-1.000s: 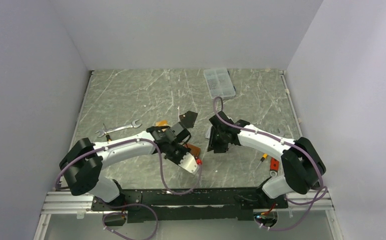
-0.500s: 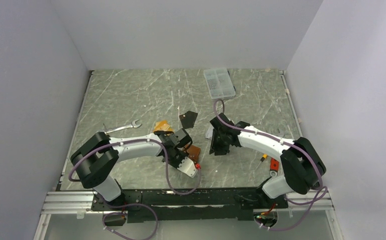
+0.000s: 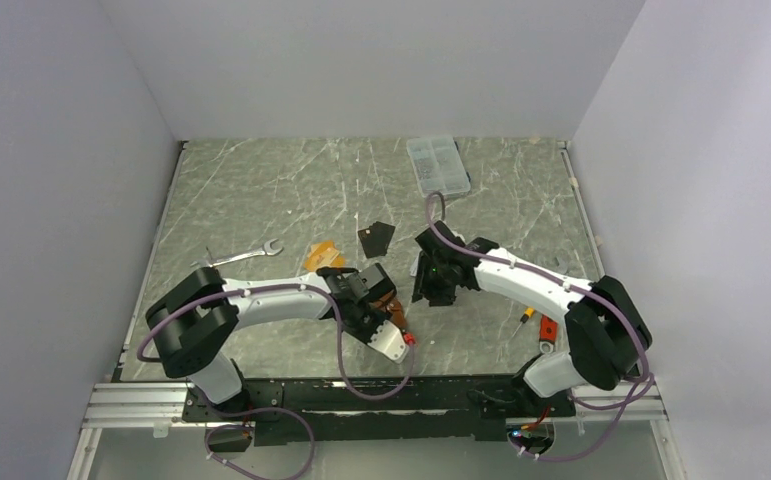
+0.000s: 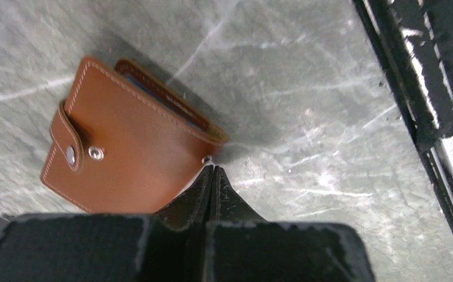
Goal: Put the credit cards into the card holder
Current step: Close the card holder at the center of the board.
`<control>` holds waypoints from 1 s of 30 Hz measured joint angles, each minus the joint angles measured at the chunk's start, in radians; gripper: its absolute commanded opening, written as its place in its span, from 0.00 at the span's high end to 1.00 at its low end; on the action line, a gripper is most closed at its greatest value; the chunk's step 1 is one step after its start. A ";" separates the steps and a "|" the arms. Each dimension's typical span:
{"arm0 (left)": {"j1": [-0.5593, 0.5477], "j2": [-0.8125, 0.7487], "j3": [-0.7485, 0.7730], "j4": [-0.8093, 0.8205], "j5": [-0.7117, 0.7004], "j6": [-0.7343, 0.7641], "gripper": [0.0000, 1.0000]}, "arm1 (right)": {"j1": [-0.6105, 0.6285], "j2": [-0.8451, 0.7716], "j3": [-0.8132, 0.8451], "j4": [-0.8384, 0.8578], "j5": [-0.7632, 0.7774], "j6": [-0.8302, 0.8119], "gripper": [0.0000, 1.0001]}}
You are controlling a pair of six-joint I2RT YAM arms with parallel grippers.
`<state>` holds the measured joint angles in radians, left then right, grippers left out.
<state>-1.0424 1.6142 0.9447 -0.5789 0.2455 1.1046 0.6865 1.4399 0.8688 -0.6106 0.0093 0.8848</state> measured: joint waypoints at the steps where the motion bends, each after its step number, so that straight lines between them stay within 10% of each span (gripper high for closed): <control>1: 0.009 -0.004 -0.006 0.004 0.000 0.000 0.95 | 0.012 0.004 0.021 -0.008 0.005 -0.003 0.53; 30: 0.391 -0.507 -0.187 -0.304 0.009 0.012 0.85 | 0.232 0.304 0.344 -0.132 0.082 -0.137 0.63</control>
<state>-0.6518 1.1069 0.7582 -0.8829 0.2543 1.1168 0.9184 1.7435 1.2129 -0.7425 0.0917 0.7475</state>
